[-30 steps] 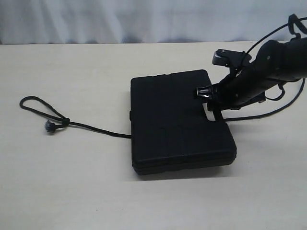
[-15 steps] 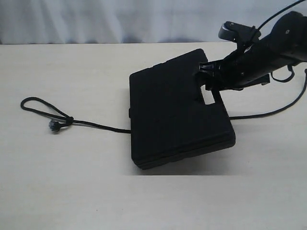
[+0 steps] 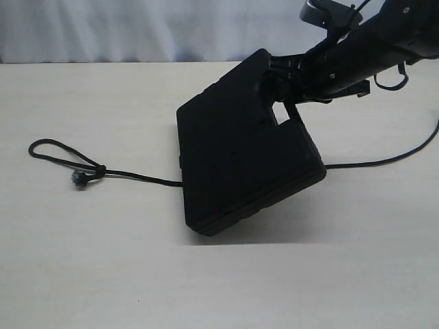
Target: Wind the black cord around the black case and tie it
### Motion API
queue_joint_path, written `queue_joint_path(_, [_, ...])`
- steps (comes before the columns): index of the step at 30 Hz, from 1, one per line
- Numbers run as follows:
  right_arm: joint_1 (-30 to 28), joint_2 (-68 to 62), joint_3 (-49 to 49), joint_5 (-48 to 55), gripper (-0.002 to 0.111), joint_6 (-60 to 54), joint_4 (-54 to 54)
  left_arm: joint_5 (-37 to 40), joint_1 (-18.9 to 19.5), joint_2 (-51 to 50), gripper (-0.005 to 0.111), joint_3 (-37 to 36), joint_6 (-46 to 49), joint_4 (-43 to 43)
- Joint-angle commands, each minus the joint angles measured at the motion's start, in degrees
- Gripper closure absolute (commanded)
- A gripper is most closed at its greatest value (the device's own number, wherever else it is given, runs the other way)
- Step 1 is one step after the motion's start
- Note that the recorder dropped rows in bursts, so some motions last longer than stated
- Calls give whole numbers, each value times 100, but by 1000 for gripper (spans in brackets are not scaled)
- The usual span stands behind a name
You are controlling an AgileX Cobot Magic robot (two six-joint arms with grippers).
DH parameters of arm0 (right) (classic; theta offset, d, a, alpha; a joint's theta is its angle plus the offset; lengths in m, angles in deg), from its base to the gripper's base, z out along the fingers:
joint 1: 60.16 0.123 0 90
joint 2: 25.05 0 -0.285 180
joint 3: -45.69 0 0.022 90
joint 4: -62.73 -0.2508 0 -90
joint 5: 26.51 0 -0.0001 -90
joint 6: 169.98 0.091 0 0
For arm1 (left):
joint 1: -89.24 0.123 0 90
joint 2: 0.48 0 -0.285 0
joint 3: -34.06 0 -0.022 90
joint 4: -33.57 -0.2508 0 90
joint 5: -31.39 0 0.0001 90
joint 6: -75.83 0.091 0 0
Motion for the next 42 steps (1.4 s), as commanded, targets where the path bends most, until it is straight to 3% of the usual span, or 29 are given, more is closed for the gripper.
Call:
queue_joint_path(1, [3,124,-95,-273,104,76,-228,517,-45,-218,82,343,2034,1750])
queue_joint_path(4, [3,124,-95,-284,104,87,-228,917,-45,-737,74,524,3312,2852])
queue_joint_path(7, [3,124,-95,-284,104,87,-228,1532,-45,-1507,67,730,4353,3384])
queue_joint_path(12, [3,124,-95,-248,104,118,-228,1793,-45,-2839,62,950,5552,3796])
queue_joint_path(18, [3,124,-95,-248,104,118,-228,2653,-45,-4434,62,1438,5907,4096])
queue_joint_path(23, [3,124,-95,-294,104,118,-228,3133,-146,-5420,62,1569,7384,4409])
queue_joint_path(27, [3,124,-99,-298,104,118,-228,2815,-715,-5922,62,1569,8540,4644])
queue_joint_path(31, [3,124,-99,-308,104,118,-228,1685,-1659,-6310,56,1569,9338,4642])
queue_joint_path(36, [3,124,-99,-308,104,118,-228,-293,-2863,-6777,49,1569,9540,4800])
queue_joint_path(42, [3,124,-99,-308,104,207,-228,-900,-3666,-7345,42,1668,9580,4789])
